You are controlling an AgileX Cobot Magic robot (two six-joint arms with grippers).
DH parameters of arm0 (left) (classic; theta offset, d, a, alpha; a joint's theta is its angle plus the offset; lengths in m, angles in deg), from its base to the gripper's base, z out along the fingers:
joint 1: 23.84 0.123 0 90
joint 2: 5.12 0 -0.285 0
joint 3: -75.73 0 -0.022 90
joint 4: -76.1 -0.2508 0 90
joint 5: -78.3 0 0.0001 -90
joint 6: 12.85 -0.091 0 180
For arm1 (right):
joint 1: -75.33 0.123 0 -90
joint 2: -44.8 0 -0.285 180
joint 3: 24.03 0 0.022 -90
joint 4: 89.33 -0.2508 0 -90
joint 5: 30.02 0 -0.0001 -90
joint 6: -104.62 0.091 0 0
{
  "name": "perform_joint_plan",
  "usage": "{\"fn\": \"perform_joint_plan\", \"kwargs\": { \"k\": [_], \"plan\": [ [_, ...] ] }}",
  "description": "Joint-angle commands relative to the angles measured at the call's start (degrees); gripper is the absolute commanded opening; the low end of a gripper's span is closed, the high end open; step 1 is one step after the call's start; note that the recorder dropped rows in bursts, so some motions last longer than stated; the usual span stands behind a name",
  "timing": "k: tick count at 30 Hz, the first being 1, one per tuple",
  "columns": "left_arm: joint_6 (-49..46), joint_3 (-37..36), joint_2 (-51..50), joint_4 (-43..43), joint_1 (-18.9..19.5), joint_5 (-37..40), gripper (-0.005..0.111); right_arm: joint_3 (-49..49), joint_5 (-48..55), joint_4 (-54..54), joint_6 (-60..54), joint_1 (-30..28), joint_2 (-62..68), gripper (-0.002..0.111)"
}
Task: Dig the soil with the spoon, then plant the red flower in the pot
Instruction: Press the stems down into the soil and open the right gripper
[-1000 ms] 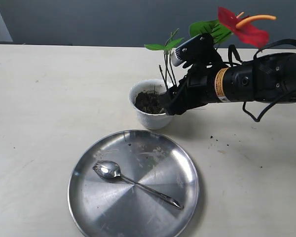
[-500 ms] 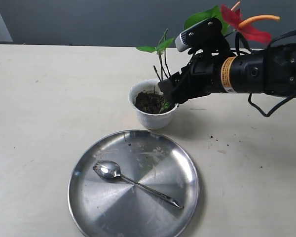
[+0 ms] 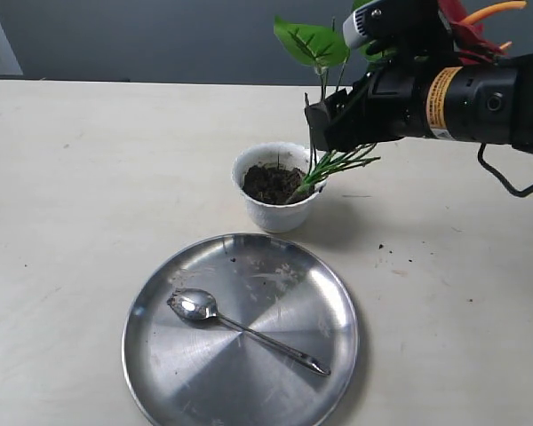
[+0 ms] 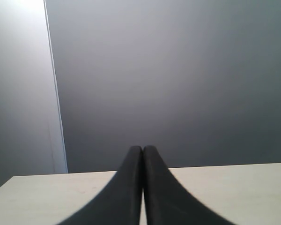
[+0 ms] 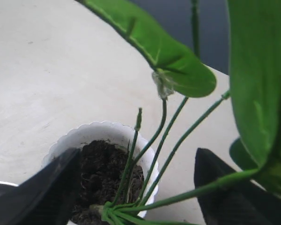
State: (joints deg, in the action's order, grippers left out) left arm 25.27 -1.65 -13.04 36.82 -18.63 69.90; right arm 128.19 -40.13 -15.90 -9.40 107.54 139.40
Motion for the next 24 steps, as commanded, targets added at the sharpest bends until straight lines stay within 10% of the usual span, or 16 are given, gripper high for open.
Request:
{"fn": "perform_joint_plan", "kwargs": {
  "k": [1,8,15,24],
  "plan": [
    [0.29,0.16,0.13,0.41,-0.35,-0.22,0.000,-0.23,-1.19,1.88,1.57,-0.09,0.00,0.065],
    [0.29,0.16,0.13,0.41,-0.35,-0.22,0.000,-0.23,-7.49,8.87,1.70,-0.09,1.67,0.058],
    [0.29,0.16,0.13,0.41,-0.35,-0.22,0.000,-0.23,-10.20,13.84,1.70,-0.09,1.79,0.001],
    [0.29,0.16,0.13,0.41,-0.35,-0.22,0.000,0.01,-10.45,18.94,2.73,-0.09,1.79,0.000]
  ]
}}
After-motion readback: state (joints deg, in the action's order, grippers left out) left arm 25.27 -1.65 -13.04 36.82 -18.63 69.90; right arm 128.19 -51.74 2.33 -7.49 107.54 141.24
